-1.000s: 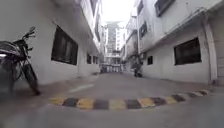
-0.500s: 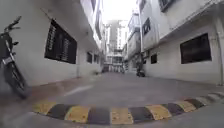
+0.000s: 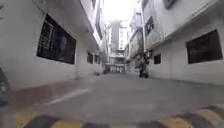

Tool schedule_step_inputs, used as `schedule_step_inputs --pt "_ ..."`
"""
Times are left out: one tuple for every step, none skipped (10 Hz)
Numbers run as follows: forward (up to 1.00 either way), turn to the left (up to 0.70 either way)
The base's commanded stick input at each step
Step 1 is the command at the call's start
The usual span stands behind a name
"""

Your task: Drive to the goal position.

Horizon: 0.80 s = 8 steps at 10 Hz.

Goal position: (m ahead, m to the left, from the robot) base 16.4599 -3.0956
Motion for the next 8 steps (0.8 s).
schedule_step_inputs --pt "1.0 0.0" --pt "1.0 0.0" --pt "1.0 0.0" --pt "1.0 0.0" --pt "1.0 0.0" --pt "1.0 0.0" --pt "1.0 0.0" --pt "1.0 0.0"
